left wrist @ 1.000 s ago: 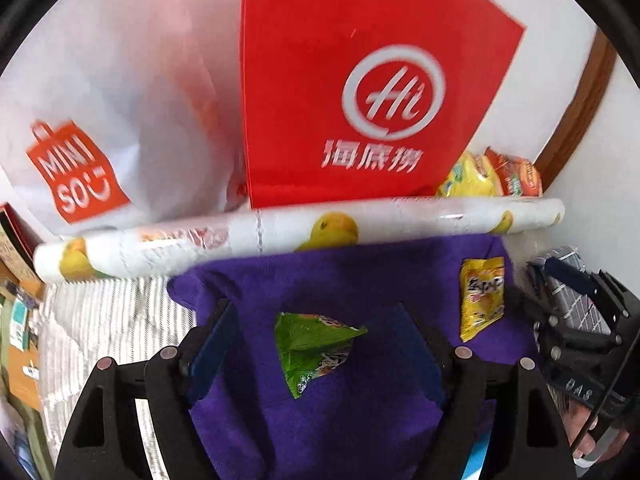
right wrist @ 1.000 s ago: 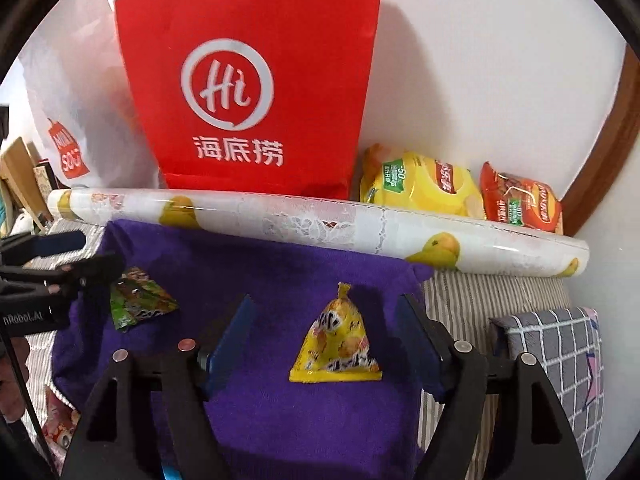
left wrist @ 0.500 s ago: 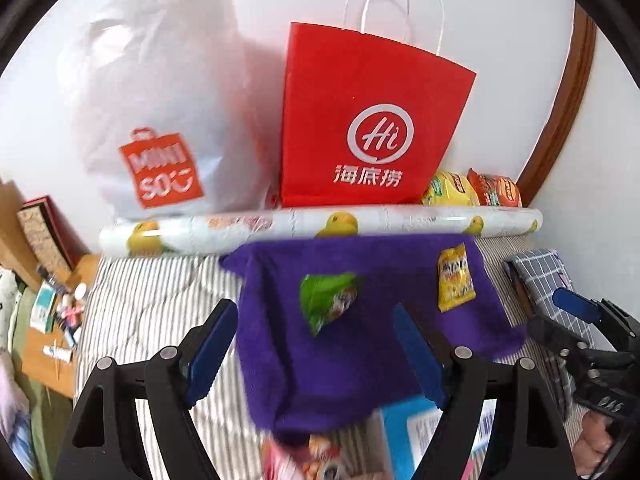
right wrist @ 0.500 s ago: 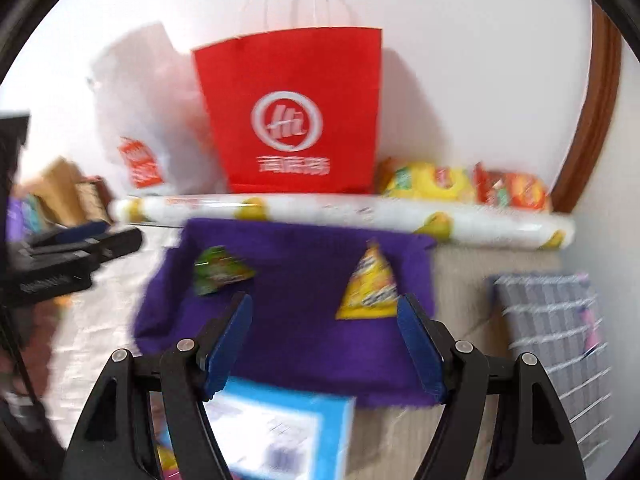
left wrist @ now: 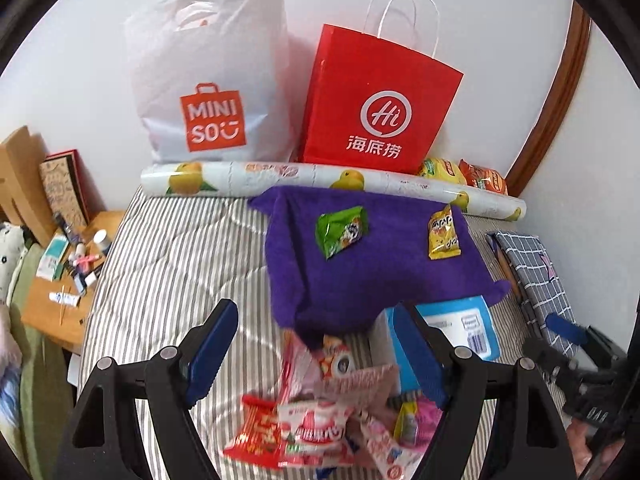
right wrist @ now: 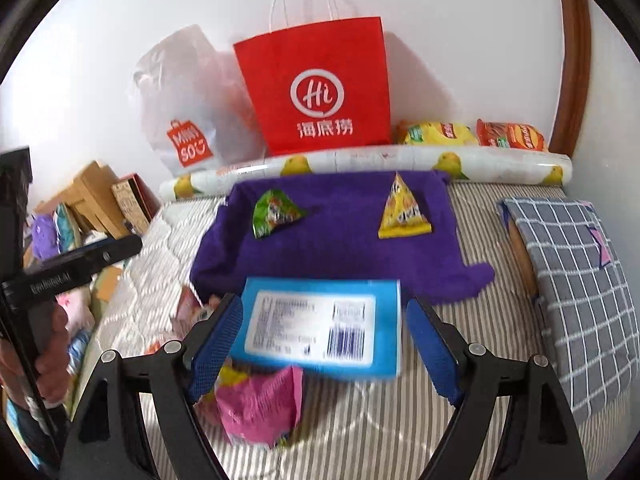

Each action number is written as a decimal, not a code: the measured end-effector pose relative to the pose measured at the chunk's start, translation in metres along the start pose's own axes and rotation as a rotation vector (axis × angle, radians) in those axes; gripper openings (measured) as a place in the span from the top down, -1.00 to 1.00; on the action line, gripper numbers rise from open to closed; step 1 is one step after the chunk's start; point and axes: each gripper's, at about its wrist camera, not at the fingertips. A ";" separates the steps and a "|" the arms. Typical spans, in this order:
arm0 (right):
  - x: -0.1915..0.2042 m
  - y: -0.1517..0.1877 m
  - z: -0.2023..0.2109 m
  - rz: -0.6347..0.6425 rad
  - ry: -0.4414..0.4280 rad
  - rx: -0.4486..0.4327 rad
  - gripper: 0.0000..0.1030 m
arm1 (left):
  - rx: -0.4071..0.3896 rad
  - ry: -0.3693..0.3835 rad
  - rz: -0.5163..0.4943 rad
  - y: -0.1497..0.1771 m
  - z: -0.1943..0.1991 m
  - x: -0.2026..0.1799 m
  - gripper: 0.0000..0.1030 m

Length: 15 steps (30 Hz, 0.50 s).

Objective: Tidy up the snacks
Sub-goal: 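Withdraw both tools from the towel toward the remaining snack pile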

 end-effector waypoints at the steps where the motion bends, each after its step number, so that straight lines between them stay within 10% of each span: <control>1: 0.003 0.005 -0.001 0.007 -0.010 0.006 -0.62 | 0.004 -0.005 0.006 0.005 0.001 0.003 -0.53; 15: 0.057 0.077 -0.039 0.107 -0.095 0.122 -0.73 | 0.065 -0.034 0.023 0.042 -0.001 0.037 -0.54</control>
Point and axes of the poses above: each gripper's, at about its wrist camera, not at the fingertips, and z roughly against the way its jaws point, x to its left, y to its underside, and after that the axes turned 12 degrees about z, right-handed
